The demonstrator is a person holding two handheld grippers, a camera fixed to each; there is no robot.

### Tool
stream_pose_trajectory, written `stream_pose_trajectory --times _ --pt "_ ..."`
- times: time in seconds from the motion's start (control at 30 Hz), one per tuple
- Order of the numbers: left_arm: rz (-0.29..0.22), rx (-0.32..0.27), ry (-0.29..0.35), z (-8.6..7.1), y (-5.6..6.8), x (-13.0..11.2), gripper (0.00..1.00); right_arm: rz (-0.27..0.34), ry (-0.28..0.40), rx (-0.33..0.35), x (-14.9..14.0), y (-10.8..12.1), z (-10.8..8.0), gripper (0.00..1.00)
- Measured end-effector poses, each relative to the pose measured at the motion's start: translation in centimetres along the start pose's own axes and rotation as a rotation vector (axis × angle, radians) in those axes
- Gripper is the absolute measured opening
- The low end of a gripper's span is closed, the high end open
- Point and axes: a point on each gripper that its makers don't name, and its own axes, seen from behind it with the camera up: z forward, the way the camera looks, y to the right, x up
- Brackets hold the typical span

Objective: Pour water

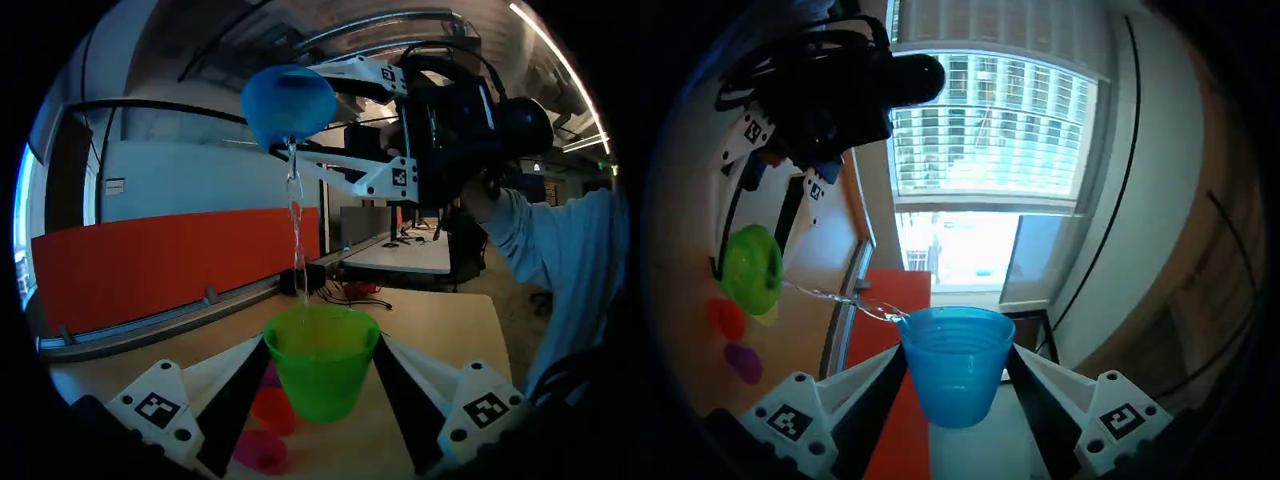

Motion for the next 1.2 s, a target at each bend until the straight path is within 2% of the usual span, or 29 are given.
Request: stream_pose_trajectory --times 0.67,0.9,1.2 --pt "-0.008 0.003 0.002 0.3 -0.1 -0.1 0.87 -0.184 0.012 -0.015 1.8 0.6 0.1 0.88" --pt "-0.009 0.005 0.006 0.1 0.0 0.1 0.87 -0.182 0.018 -0.012 2.1 0.3 0.2 0.88" --pt "-0.009 0.010 0.010 -0.1 -0.2 0.3 0.87 -0.131 0.021 -0.022 2.3 0.5 0.1 0.88"
